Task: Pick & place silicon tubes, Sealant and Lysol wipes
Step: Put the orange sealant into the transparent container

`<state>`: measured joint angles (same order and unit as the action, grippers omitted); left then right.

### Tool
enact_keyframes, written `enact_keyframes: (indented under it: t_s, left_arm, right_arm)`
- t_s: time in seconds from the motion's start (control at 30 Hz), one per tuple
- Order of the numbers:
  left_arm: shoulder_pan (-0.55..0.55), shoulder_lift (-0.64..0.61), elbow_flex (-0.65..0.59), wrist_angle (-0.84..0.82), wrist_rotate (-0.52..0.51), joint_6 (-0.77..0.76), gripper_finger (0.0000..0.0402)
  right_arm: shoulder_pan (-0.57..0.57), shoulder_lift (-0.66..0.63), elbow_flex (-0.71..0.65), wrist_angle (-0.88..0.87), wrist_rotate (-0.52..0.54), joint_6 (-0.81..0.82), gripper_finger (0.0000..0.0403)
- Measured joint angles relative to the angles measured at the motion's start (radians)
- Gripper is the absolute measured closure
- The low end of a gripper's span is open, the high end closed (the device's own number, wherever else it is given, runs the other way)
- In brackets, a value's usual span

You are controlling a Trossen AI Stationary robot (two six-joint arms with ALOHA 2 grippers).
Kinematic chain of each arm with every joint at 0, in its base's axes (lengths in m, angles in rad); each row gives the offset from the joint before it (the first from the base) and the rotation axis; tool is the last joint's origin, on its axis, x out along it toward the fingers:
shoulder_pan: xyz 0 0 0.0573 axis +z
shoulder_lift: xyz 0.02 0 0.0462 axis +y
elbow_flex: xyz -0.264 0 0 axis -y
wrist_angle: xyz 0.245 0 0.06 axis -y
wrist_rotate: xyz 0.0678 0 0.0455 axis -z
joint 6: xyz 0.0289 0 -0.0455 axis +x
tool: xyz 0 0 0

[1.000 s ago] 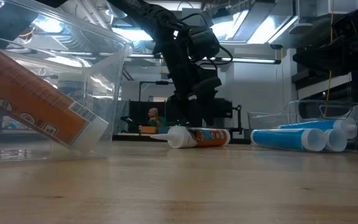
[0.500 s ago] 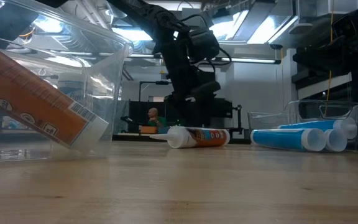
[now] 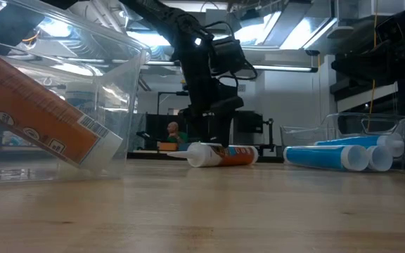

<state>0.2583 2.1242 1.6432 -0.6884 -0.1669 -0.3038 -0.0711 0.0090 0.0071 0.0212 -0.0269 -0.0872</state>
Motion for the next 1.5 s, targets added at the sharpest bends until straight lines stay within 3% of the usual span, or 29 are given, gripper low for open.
enact_keyframes:
  t_s: [1.13, 1.5]
  left_arm:
    - [0.011, 0.101, 0.003, 0.037, -0.021, -0.026, 0.0071]
    - [0.010, 0.103, 0.002, 0.031, -0.008, -0.028, 0.0130]
  right_arm:
    - [0.000, 0.000, 0.000, 0.000, 0.000, 0.000, 0.0378]
    - [0.000, 0.000, 0.000, 0.000, 0.000, 0.000, 0.0378]
